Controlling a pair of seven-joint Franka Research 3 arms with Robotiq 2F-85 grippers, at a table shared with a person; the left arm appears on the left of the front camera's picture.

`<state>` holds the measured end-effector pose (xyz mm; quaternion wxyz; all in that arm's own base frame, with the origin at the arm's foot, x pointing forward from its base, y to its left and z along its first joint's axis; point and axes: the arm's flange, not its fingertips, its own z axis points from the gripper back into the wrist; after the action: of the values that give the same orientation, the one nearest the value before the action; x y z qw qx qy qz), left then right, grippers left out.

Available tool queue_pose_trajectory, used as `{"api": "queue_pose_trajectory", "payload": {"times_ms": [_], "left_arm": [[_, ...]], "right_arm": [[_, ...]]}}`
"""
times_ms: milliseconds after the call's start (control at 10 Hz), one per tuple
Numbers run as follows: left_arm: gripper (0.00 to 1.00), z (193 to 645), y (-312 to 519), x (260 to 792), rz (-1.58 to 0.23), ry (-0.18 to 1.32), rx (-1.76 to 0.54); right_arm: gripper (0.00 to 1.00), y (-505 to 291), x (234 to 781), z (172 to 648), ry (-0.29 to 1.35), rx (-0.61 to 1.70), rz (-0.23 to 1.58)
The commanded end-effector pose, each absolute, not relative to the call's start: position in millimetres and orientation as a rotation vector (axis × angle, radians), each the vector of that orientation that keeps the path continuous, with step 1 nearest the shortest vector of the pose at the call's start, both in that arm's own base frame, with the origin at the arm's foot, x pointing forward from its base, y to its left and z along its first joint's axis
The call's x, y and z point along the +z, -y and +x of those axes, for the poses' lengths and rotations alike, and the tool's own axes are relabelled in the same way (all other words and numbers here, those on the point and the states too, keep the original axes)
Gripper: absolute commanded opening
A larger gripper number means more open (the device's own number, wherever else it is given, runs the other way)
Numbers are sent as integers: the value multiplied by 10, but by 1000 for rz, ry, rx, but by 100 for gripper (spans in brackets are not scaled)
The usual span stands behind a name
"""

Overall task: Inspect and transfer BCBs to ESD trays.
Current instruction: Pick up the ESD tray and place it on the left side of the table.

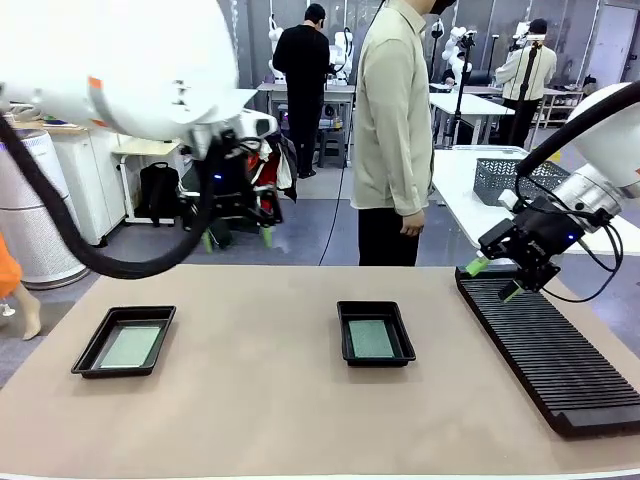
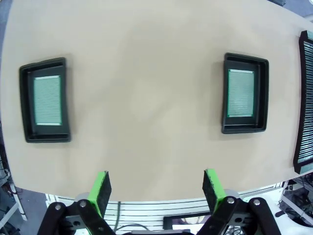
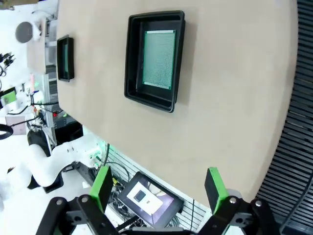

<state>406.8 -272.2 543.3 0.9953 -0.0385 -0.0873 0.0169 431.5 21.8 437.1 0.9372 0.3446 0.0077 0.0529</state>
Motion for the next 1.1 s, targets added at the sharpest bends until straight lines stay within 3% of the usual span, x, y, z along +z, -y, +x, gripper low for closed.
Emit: {"api": "queue_pose_trajectory", "payload": {"times_ms": [0, 100, 1000], "left_arm": [[100, 4204, 3104, 5318, -41, 183, 34], [100, 4253, 3362, 5199, -41, 184, 36], [100, 4698, 4234, 4099, -47, 206, 6]], "right_arm": [[100, -65, 4309, 4369, -18, 138, 788], [100, -218, 4371, 4315, -16, 108, 704], [100, -218, 4371, 4315, -16, 108, 704]]}}
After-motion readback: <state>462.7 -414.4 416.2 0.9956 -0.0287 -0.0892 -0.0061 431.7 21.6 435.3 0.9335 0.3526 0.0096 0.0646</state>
